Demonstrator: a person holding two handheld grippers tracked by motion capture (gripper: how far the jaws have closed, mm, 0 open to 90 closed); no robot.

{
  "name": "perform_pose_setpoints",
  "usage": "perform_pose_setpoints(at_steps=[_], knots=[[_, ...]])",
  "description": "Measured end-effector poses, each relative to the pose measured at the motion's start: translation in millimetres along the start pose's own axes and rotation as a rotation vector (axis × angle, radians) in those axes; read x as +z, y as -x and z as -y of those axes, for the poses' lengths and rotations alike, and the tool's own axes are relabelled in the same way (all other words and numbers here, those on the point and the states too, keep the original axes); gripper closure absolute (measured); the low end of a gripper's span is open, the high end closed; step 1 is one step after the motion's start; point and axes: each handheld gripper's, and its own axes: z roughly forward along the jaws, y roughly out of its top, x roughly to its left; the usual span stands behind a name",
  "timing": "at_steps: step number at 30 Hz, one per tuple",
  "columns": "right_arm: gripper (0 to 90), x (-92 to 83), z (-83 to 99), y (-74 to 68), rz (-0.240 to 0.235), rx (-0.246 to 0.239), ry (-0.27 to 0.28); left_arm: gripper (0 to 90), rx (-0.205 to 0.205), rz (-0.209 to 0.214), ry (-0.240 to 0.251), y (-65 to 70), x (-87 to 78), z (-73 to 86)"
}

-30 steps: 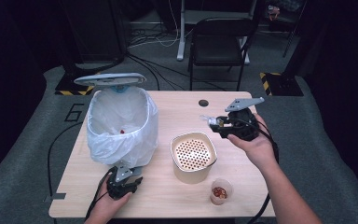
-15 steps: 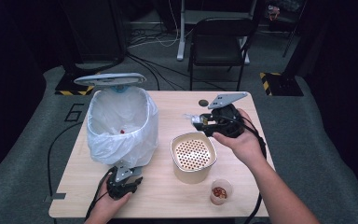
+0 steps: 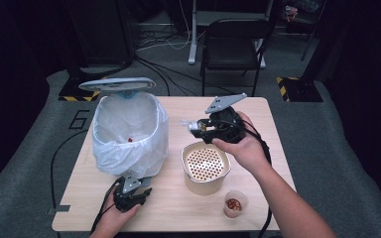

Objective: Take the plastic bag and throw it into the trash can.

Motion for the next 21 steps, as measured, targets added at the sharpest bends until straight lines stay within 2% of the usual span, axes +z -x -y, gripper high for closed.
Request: perform_pose_setpoints(at_steps=[10,13,14,21], knots=[[57.4,14.4,-19.5,-8.5,-0.042,-0.025,0.014,51.0,-0.002,-0.005,0.012,0.3,1.0,0.3],[57.4,17.9,-25.9,-11.2,-0.051,-0.040,0.017,51.0,0.002,0.002,0.001,-0.1,0.2,0.0],[57.4,19.1,-27.9,-12.5,-0.054,-0.037,0.015,51.0,0.012,-0.002,0.000,-0.7,0.0,-0.1],[57.4,25.4,-40.3,-17.4,-0.076,-0.032,0.024,51.0,-0.003,-0.005,0.012,0.2,1.0,0.3]])
